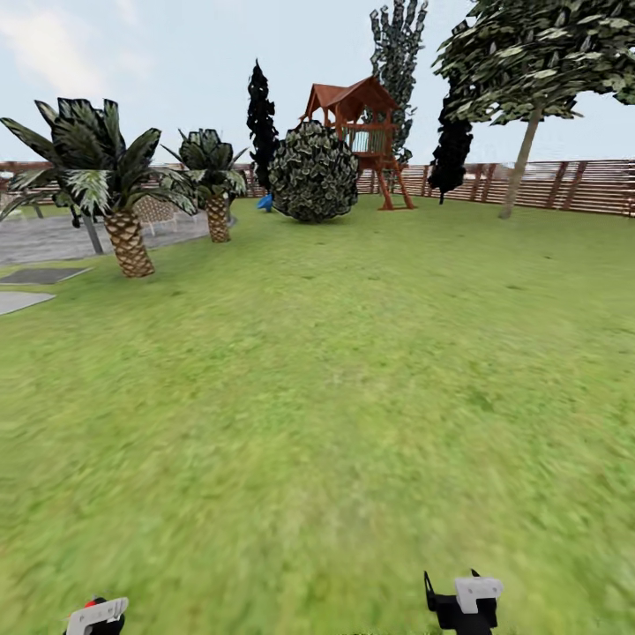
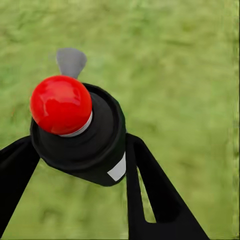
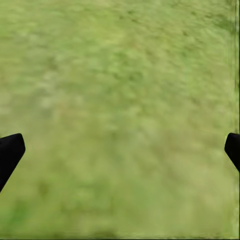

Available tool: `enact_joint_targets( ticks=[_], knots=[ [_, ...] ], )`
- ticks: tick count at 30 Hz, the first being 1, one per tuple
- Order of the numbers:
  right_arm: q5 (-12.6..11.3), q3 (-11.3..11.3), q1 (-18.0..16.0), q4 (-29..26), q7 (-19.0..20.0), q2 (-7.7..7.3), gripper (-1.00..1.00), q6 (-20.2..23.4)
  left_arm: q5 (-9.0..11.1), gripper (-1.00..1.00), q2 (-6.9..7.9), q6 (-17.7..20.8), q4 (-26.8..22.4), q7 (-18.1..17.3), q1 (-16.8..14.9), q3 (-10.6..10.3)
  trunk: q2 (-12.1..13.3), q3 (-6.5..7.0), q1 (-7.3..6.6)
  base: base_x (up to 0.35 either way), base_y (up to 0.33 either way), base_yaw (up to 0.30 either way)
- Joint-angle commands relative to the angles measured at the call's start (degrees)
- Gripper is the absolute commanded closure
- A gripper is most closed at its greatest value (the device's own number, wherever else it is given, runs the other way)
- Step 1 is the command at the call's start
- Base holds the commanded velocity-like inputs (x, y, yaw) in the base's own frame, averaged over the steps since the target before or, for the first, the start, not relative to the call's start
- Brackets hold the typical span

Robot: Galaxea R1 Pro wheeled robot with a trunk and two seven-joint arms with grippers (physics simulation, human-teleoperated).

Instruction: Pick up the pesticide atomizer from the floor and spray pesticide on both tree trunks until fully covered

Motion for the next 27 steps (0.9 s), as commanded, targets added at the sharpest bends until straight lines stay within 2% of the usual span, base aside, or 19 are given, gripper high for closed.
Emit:
enact_joint_targets(
  ticks=[1, 27],
  knots=[
    [0.61, -0.18, -0.06, 0.11, -0.41, 0.01, -1.00, -0.16, 0.61, 1.00, 0.02, -0.10, 0.05, -0.60, -0.01, 0.21, -0.02, -0.05, -0.01, 0.000, -0.270, -0.300],
    [0.60, -0.18, -0.06, 0.11, -0.41, 0.01, -1.00, -0.16, 0.61, 1.00, 0.02, -0.10, 0.05, -0.60, -0.02, 0.21, -0.02, -0.05, -0.01, 0.000, -0.270, -0.300]
  ],
)
